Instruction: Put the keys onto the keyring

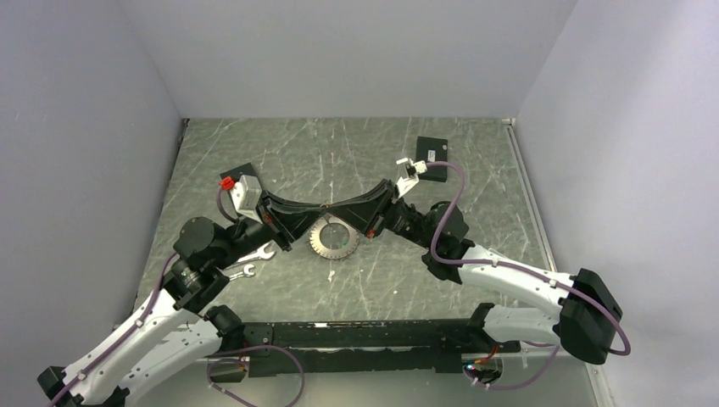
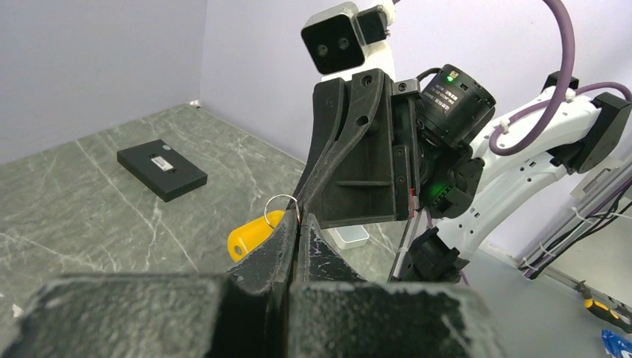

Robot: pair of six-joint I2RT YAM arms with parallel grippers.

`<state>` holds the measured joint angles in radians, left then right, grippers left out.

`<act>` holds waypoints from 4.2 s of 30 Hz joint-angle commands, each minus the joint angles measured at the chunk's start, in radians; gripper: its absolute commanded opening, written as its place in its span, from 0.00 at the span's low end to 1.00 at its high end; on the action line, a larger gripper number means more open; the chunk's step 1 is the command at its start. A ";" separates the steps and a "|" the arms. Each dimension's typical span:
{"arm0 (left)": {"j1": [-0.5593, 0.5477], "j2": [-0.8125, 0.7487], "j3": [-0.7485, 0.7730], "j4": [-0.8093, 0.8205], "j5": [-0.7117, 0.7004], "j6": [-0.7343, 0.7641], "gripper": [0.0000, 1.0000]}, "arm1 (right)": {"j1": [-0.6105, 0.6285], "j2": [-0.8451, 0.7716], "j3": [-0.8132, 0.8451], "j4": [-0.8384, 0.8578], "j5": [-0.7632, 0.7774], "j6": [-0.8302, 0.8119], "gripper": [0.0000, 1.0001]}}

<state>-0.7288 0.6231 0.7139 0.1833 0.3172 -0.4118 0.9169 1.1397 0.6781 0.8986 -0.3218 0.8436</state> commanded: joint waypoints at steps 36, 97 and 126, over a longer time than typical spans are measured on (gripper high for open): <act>0.002 0.165 0.459 -0.808 0.351 0.295 0.00 | 0.000 -0.084 0.265 -0.690 -0.398 -0.656 0.45; 0.003 0.057 0.323 -0.594 0.315 0.209 0.54 | 0.000 -0.082 0.268 -0.605 -0.423 -0.577 0.00; 0.003 0.191 0.218 -0.681 -0.353 0.114 0.62 | -0.035 -0.065 0.370 -1.219 0.387 -0.464 0.00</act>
<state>-0.7277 0.7582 0.9668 -0.5392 0.0311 -0.2081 0.8856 1.0657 0.9722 -0.2279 -0.1471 0.3199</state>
